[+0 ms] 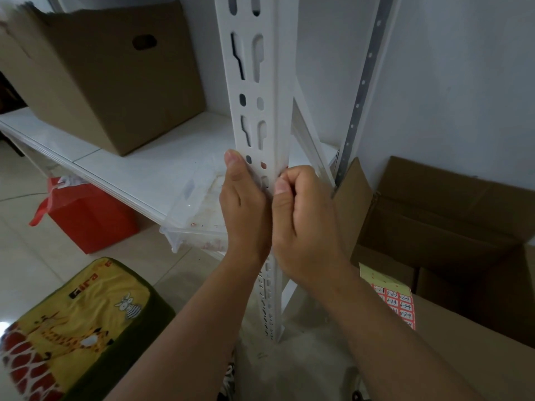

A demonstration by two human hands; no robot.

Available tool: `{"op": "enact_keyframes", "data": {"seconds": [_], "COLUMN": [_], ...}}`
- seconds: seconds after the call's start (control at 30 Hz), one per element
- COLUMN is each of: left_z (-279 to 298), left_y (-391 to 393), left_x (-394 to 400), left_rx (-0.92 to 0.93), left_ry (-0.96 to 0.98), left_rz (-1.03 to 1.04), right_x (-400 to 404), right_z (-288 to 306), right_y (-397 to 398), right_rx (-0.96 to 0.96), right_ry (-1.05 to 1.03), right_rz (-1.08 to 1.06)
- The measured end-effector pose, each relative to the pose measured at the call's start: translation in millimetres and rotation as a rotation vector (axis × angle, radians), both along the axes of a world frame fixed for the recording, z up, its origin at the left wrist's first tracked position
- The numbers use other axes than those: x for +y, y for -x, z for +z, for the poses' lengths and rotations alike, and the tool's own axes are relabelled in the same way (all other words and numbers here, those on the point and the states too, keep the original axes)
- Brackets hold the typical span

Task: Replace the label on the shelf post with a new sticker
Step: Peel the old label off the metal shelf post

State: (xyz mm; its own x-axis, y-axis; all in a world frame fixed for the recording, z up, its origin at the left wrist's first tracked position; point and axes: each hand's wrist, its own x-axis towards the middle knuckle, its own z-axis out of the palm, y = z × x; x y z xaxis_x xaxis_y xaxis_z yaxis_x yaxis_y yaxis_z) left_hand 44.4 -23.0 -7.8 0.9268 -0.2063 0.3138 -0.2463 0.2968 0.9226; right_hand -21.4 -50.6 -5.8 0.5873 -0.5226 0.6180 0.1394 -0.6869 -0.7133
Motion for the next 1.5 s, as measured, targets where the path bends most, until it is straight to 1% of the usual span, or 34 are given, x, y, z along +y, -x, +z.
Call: {"op": "enact_keyframes", "data": {"seconds": [0.1, 0.2, 0.37, 0.53, 0.6, 0.7, 0.77, 0.87, 0.93, 0.97, 1.03, 1.1, 1.27, 1.4, 1.5], "left_z": [-0.5, -1.4, -1.7, 0.7, -1.2, -4.1, -3.2, 1.1, 3.7, 4.1, 5.1, 6.1, 8.6, 11.0, 10.3], "left_y": [-1.3, -2.2, -1.9, 0.0, 1.0, 3.3, 8.6, 20.8, 26.6, 28.4, 31.3, 33.7, 37.1, 39.4, 40.4], "left_x": [2.3, 4.8, 6.7, 7.5, 6.9, 7.2, 10.9, 22.1, 29.1, 31.7, 35.3, 37.5, 39.0, 38.2, 38.6], "left_rx": [-0.012, -0.005, 0.025, 0.036, 0.010, -0.161, -0.337, -0.644, -0.759, -0.778, -0.746, -0.705, -0.643, -0.496, -0.434], "left_ry": [0.004, -0.004, -0.005, -0.031, -0.049, -0.085, -0.069, -0.058, -0.072, -0.068, -0.035, -0.034, -0.063, -0.028, -0.034], "left_rz": [-0.028, -0.101, -0.162, -0.154, -0.085, 0.165, 0.253, 0.301, 0.294, 0.246, 0.074, -0.029, -0.104, -0.199, -0.243], "right_x": [-0.3, -2.7, -3.6, -5.9, -6.5, -7.6, -9.7, -15.6, -20.5, -23.1, -26.4, -28.4, -32.6, -38.8, -42.4], "right_z": [-1.1, 0.9, 2.1, 4.4, 4.9, 6.3, 8.1, 9.2, 9.1, 8.9, 8.0, 6.5, 6.0, 5.6, 2.2], "right_y": [1.8, 5.2, 10.4, 11.2, 12.4, 16.1, 19.5, 23.6, 26.4, 27.7, 30.7, 32.5, 32.3, 32.8, 33.7], "right_rx": [-0.059, -0.104, -0.099, -0.111, -0.123, -0.141, -0.156, -0.142, -0.114, -0.096, -0.057, -0.026, 0.024, 0.068, 0.088], "right_ry": [-0.095, -0.286, -0.487, -0.612, -0.645, -0.673, -0.682, -0.687, -0.703, -0.732, -0.811, -0.871, -0.944, -0.986, -1.025], "right_rz": [0.039, 0.106, 0.154, 0.174, 0.200, 0.277, 0.318, 0.372, 0.429, 0.467, 0.567, 0.658, 0.729, 0.774, 0.846]}}
